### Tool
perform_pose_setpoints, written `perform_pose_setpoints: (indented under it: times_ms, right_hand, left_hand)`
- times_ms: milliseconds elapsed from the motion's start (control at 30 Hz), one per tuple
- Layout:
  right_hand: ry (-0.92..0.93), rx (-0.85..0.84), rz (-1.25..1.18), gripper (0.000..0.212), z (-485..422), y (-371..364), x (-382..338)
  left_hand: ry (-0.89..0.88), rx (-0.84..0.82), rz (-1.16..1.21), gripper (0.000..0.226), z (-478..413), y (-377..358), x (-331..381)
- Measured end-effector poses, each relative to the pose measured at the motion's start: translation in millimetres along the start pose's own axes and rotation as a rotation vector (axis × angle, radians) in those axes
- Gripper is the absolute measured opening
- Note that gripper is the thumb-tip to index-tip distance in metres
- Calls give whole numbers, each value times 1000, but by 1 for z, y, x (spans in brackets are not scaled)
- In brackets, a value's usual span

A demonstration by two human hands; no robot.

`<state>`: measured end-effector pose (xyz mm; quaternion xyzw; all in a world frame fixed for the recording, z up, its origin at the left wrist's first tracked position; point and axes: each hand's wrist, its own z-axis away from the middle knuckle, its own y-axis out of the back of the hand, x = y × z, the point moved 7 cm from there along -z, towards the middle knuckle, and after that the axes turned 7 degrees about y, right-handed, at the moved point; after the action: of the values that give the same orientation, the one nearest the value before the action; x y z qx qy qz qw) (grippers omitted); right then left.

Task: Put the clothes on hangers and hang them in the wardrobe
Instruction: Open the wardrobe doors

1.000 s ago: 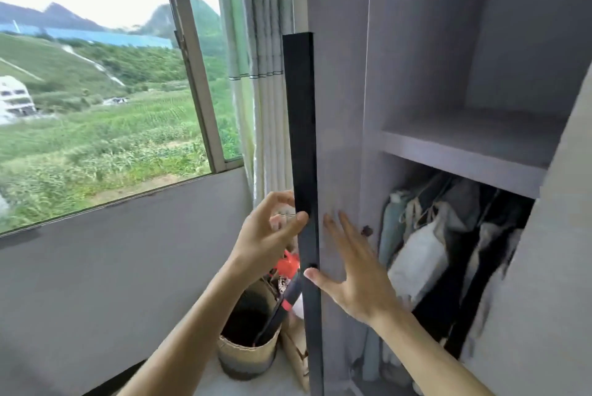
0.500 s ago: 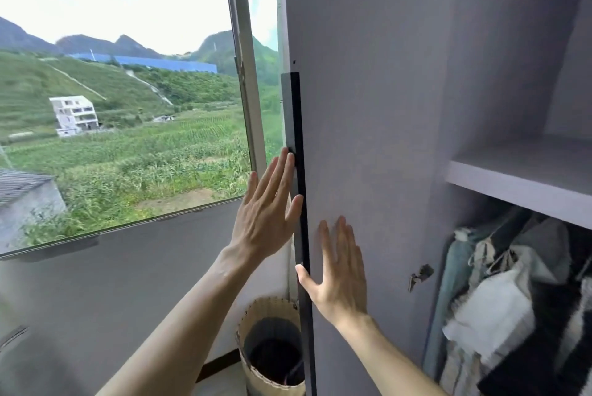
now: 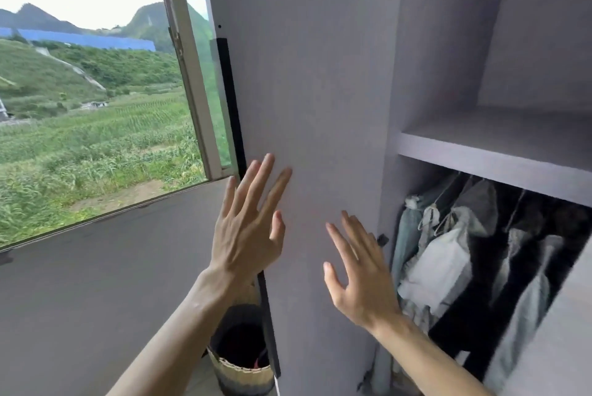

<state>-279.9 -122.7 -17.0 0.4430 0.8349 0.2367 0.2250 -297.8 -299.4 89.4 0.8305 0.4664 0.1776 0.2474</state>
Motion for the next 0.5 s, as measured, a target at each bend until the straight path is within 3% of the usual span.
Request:
perform_pose_setpoints:
  times_ms: [133, 267, 367, 500]
  right_hand:
    - [-82, 88, 246, 56, 55, 103, 59]
    - [-246, 113, 606, 54, 90, 212, 110]
    - [-296, 178, 865, 52, 104, 290, 134]
    - [-327, 243, 1114, 58, 109, 361, 162]
  left_hand:
    - [-15, -95, 199, 70, 1, -55, 61]
    - [-177, -233, 361, 58, -7, -118, 162]
    - [-237, -381, 526, 64, -13, -151, 245]
    - [-116, -603, 826, 80, -24, -175, 330]
